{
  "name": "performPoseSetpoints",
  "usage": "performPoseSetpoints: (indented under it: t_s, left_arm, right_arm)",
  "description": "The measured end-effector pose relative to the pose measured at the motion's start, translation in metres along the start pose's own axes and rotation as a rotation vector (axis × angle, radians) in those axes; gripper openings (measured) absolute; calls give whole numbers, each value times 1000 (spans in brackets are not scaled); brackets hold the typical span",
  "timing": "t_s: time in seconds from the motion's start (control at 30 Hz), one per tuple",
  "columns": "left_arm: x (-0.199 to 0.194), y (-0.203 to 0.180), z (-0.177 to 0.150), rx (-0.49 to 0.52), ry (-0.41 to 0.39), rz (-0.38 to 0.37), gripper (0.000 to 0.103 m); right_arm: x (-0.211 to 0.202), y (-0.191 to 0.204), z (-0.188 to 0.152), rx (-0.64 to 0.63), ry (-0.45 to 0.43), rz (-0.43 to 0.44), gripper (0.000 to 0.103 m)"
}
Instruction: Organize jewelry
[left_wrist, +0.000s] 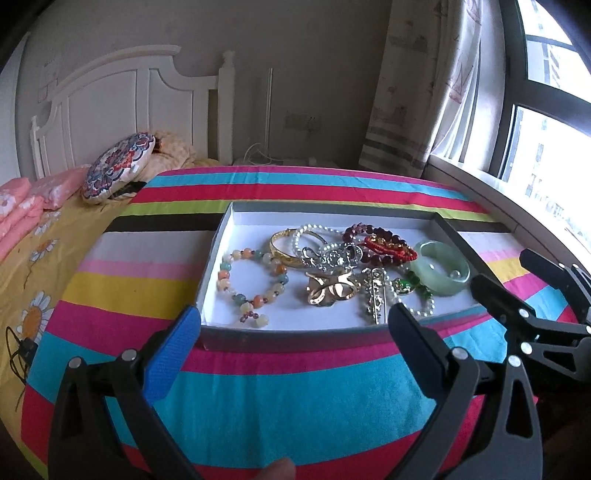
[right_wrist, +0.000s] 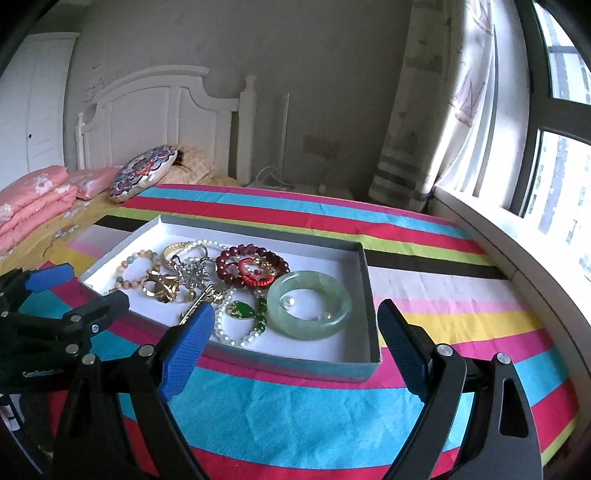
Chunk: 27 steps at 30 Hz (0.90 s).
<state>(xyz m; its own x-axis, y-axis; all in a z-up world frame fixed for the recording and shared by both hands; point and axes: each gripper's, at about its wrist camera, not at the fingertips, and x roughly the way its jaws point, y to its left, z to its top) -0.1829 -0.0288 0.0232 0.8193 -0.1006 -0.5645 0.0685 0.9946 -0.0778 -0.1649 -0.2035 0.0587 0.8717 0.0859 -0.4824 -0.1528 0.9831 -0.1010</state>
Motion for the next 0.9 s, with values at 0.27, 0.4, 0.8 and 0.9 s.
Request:
performPoseSetpoints:
  t_s: [0.27,0.4,0.8,0.9]
  left_arm:
    - [0,-1,-1,1,-2,0,100]
    - [0,-1,-1,2,-5,1,100]
    - [0,-2,-1,2,-6,0,100]
    - [0,-2,-1,3,-7,1,100]
  right_arm:
    - [1,1,-1,-2,8,11,86]
    - [2,2,-2,-5,11,13,86]
    - [2,3,-2,-4,17,15,86]
    - [2,3,-2,-3,17,16,86]
